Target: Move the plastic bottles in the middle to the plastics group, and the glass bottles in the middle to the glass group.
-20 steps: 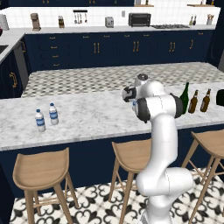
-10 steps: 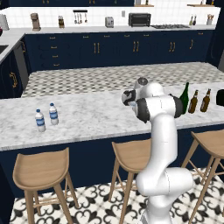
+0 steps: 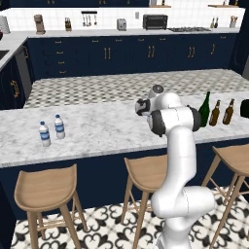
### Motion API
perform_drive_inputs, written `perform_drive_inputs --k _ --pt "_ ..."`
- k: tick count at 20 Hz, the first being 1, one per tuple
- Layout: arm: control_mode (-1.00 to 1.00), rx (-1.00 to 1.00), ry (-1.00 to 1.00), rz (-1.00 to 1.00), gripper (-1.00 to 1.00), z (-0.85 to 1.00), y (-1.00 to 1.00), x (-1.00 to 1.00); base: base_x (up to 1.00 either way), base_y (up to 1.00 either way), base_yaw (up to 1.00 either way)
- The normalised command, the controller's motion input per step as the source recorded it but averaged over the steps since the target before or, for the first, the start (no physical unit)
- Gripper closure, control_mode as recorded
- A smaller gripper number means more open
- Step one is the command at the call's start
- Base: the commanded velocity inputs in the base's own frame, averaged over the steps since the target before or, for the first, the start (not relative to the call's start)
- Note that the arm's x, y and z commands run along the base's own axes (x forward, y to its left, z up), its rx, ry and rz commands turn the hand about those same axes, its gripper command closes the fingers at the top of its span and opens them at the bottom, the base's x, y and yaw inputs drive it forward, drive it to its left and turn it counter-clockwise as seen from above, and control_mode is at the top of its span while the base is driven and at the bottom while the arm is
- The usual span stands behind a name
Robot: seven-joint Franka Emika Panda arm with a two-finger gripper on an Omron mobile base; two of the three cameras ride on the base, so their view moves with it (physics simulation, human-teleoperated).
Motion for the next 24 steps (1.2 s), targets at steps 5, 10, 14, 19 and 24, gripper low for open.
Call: perform_drive_inputs --k 5,10,14,19,24 --pt "-1.00 0.00 0.00 0.00 1.00 0.00 0.00 -0.02 0.00 0.00 0.00" --pt "-1.00 0.00 0.00 0.03 1.00 0.16 0.21 -0.35 0.00 0.00 0.00" --pt "-1.00 0.00 0.00 0.17 1.00 0.09 0.50 -0.63 0.00 0.00 0.00" --pt "-1.00 0.00 0.00 0.27 1.00 0.00 0.76 -0.56 0.00 0.00 0.00" --pt "-1.00 0.10 -0.02 0.25 1.00 0.07 0.36 -0.25 0.00 0.00 0.00"
